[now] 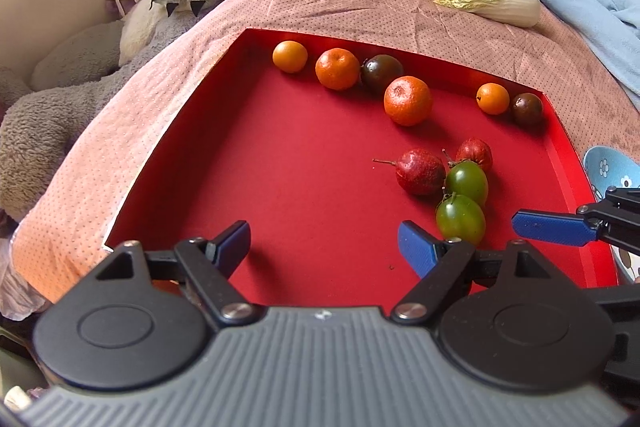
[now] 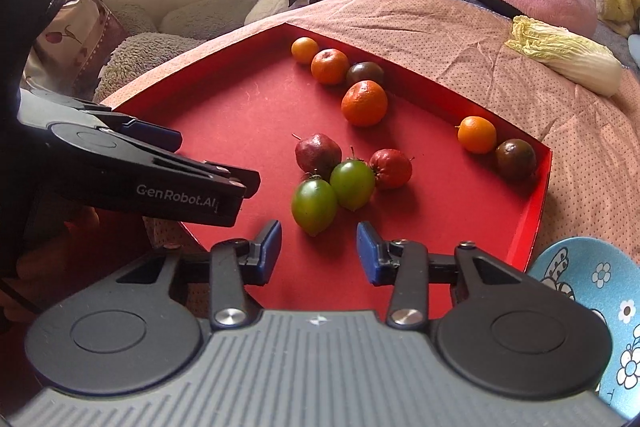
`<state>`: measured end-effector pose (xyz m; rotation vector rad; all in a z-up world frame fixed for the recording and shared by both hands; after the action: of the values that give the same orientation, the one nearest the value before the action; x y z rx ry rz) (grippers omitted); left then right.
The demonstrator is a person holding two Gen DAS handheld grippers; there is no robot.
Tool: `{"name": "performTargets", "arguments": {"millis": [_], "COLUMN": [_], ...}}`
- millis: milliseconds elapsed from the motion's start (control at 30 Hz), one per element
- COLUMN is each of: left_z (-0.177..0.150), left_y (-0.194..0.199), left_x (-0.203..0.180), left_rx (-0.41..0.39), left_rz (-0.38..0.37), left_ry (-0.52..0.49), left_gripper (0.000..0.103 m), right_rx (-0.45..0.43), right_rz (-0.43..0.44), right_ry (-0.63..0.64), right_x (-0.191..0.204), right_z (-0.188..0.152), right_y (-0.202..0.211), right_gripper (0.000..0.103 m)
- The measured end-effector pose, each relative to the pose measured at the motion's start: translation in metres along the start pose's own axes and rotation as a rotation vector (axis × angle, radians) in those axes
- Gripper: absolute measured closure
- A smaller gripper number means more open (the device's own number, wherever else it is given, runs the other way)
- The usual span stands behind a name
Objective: Organize fruits
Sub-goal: 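Close the right gripper on a green cherry tomato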
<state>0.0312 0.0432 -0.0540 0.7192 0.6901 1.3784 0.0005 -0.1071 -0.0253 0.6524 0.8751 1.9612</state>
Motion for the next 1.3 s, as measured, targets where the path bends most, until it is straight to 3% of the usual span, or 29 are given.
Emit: {"name": "performTargets", "arguments": {"millis": [733,867,1100,1300], "left_z": [-0.002,-0.003,-0.003,0.004], "left_y": [0.000,0.000,0.003,0.005], "left_x": [0.004,0.004,0.004,-0.012], "left_rx": [-0.012,-0.017,-0.028,-0.080], "left_rz": [-0.020,-0.021,-0.051,-0.105], "left_ry": [0.008,0.007,0.006,-0.056], "left_gripper": [0.020,0.020,0.020,0.020], "right_rx": [0.035,0.025,0.013,-0.001], "right_rz": [-0.035,-0.010,-0.011,-0.072], "right_ry": [-0.006,-0.006,-0.042,-0.059], "right_x": [0.001,0.003,-0.006,-0.025], "right_z": [0.005,0.008,0.001,-0.017], "right_y": [-0.022,-0.026,-0.015,0.003], "right_gripper": [0.059,0.073,0.075,0.075]}}
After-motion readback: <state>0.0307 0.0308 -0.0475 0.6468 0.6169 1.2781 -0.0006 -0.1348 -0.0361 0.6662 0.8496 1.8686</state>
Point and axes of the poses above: each gripper's, at about its wrist camera, not at the fingertips, and y roughly against the way its jaws point, x to its left, z to its top, the point moved 2 cm from there along -y, roughly the way its jaws point, and after that the axes turned 3 degrees about -y, right-handed, at the moved point
